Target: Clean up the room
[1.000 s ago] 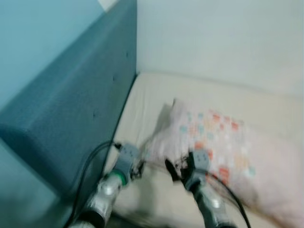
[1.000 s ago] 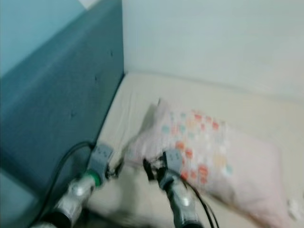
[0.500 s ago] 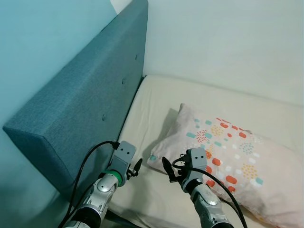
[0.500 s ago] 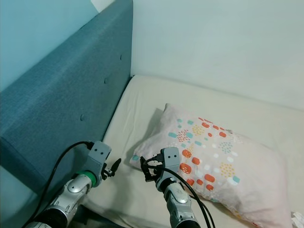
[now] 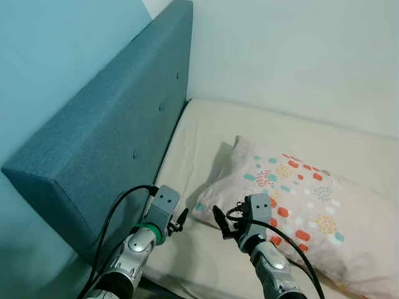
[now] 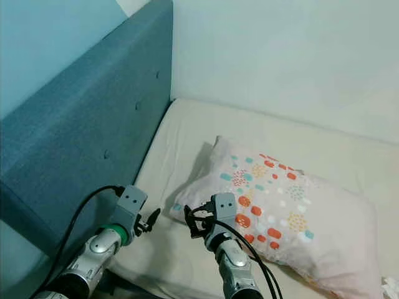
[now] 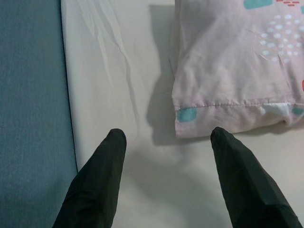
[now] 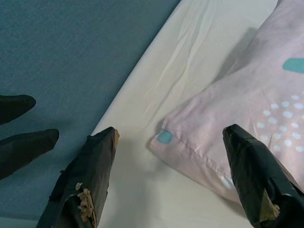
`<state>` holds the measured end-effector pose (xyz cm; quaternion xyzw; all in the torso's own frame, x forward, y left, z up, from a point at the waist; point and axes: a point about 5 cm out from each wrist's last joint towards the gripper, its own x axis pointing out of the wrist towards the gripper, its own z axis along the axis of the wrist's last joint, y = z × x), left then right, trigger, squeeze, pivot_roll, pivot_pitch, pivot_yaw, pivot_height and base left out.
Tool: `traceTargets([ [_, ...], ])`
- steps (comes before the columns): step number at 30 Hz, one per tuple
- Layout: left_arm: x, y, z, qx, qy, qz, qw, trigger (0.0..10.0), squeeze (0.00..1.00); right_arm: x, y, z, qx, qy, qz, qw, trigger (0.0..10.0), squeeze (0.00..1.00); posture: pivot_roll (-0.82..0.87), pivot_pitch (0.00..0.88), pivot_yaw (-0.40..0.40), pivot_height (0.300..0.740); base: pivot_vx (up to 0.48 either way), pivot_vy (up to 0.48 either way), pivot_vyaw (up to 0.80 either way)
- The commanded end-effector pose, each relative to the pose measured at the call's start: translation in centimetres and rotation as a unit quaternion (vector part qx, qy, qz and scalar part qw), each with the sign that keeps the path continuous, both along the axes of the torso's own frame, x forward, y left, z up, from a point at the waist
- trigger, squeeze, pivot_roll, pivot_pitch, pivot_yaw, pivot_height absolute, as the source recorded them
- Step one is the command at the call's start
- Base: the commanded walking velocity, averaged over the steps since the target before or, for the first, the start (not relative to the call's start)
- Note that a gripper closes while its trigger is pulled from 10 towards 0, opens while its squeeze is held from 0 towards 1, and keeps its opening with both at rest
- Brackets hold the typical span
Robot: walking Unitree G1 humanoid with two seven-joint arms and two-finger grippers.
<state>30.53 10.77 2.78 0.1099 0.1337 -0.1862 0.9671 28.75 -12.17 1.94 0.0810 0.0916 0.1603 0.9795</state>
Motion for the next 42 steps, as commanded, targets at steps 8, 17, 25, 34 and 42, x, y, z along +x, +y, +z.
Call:
traceTargets([
  [8,-0.48,-0.06,-0.65,0.001,0.015,-0.002,1.0,10.0,0.0,-0.61,-0.12,-0.77,0.002,0.017,-0.004,1.0,10.0,0.0,0.04,0.042,-0.019,0.715,-0.289,0.0,0.0],
  [17,-0.43,-0.03,-0.54,0.002,0.012,-0.002,1.0,10.0,0.0,-0.65,-0.1,-0.76,0.003,0.016,-0.005,1.0,10.0,0.0,0.04,0.048,-0.015,0.715,0.0,0.0,0.0],
  [25,-0.36,-0.08,-0.53,0.005,0.013,-0.003,1.0,10.0,0.0,-0.59,-0.05,-0.75,0.002,0.016,-0.002,1.0,10.0,0.0,0.04,0.039,-0.016,0.715,0.0,0.0,0.0],
  [34,-0.25,-0.08,-0.44,0.006,0.011,-0.004,1.0,10.0,0.0,-0.46,-0.1,-0.63,-0.001,0.014,0.001,1.0,10.0,0.0,0.04,0.027,-0.018,0.715,0.0,0.0,0.0],
  [42,-0.33,-0.05,-0.57,0.008,0.014,-0.004,1.0,10.0,0.0,-0.61,-0.06,-0.73,-0.007,0.014,0.004,1.0,10.0,0.0,0.04,0.032,-0.017,0.715,0.0,0.0,0.0],
])
